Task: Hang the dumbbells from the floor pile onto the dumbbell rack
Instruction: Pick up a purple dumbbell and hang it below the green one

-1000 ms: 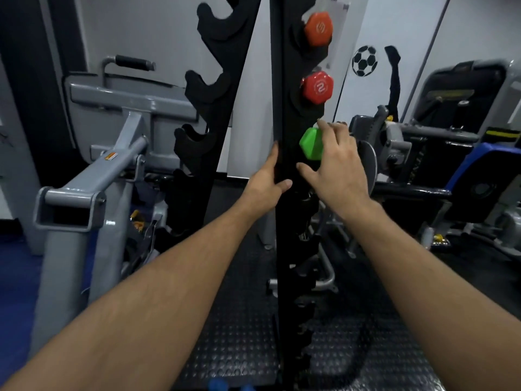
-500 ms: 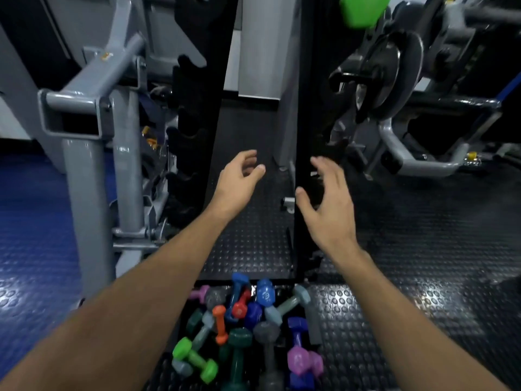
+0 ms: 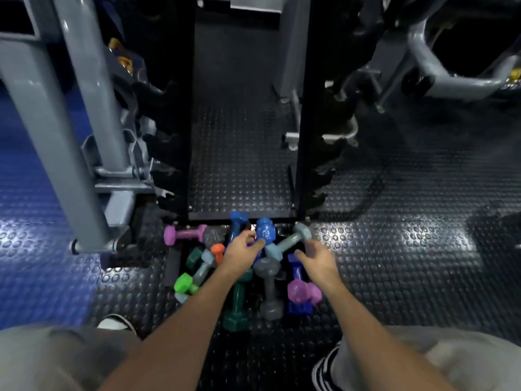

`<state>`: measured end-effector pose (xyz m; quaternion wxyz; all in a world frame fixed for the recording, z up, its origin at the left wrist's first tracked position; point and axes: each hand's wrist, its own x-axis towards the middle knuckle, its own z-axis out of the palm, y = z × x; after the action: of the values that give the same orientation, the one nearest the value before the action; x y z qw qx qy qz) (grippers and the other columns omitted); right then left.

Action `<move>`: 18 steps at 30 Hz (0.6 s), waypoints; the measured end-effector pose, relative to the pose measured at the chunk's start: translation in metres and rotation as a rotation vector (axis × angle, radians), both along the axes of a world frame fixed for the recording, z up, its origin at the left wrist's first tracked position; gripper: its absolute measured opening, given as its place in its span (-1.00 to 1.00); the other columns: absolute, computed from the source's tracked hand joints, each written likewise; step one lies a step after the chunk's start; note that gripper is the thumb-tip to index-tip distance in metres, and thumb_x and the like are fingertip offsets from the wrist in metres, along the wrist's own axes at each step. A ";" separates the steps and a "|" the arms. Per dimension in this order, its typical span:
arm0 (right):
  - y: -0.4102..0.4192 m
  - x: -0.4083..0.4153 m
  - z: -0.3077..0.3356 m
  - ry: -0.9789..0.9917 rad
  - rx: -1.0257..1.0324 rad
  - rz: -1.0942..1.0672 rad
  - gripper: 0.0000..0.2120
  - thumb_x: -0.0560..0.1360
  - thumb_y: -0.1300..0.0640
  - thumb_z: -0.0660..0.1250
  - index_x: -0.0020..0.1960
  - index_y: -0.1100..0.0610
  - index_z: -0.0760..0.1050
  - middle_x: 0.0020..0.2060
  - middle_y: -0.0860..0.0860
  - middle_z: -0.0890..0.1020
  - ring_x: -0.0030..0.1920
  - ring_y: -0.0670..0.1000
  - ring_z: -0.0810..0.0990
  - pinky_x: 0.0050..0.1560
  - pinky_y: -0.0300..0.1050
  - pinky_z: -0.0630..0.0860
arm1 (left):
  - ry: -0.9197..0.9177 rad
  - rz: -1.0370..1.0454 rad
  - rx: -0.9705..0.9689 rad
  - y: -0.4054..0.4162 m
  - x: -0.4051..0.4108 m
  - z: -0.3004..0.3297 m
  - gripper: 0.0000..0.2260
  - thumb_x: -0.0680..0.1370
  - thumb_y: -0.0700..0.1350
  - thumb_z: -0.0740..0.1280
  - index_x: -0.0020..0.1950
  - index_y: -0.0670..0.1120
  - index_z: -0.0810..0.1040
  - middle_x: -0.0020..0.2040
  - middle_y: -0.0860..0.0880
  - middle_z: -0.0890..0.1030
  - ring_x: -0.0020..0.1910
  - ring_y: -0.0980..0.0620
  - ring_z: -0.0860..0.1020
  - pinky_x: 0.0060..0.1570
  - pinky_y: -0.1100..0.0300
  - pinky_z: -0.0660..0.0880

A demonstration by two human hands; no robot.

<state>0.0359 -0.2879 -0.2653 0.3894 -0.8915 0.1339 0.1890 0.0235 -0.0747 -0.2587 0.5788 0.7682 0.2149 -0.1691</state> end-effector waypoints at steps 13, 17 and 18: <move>-0.024 -0.045 -0.111 0.177 -0.432 0.468 -0.11 0.44 -0.06 0.50 0.64 -0.04 0.11 0.54 0.12 0.21 0.44 0.23 0.32 0.40 0.15 0.41 | 0.173 -0.158 0.152 -0.050 -0.036 -0.115 -0.66 0.60 -0.03 0.38 0.35 -0.08 0.56 0.21 -0.09 0.64 0.20 -0.11 0.60 0.23 0.03 0.52; -0.020 -0.047 -0.126 0.150 -0.489 0.534 -0.05 0.46 0.00 0.52 0.65 -0.07 0.01 0.60 0.09 0.08 0.54 0.21 0.20 0.47 0.21 0.37 | -0.101 -0.349 0.544 -0.055 -0.027 -0.128 -0.57 0.58 -0.06 0.37 0.45 -0.05 0.45 0.32 -0.06 0.45 0.28 -0.10 0.47 0.24 -0.07 0.50; -0.019 -0.047 -0.129 0.146 -0.508 0.553 -0.06 0.47 0.02 0.52 0.65 -0.07 0.00 0.60 0.09 0.10 0.54 0.21 0.20 0.46 0.22 0.39 | -0.150 -0.402 0.626 -0.055 -0.022 -0.132 -0.52 0.59 -0.05 0.36 0.50 -0.05 0.39 0.37 -0.07 0.40 0.34 -0.10 0.41 0.30 -0.04 0.46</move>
<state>-0.0116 -0.3067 -0.3946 0.0796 -0.9463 -0.0415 0.3106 0.0014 -0.1293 -0.3909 0.2855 0.9450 0.0583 -0.1488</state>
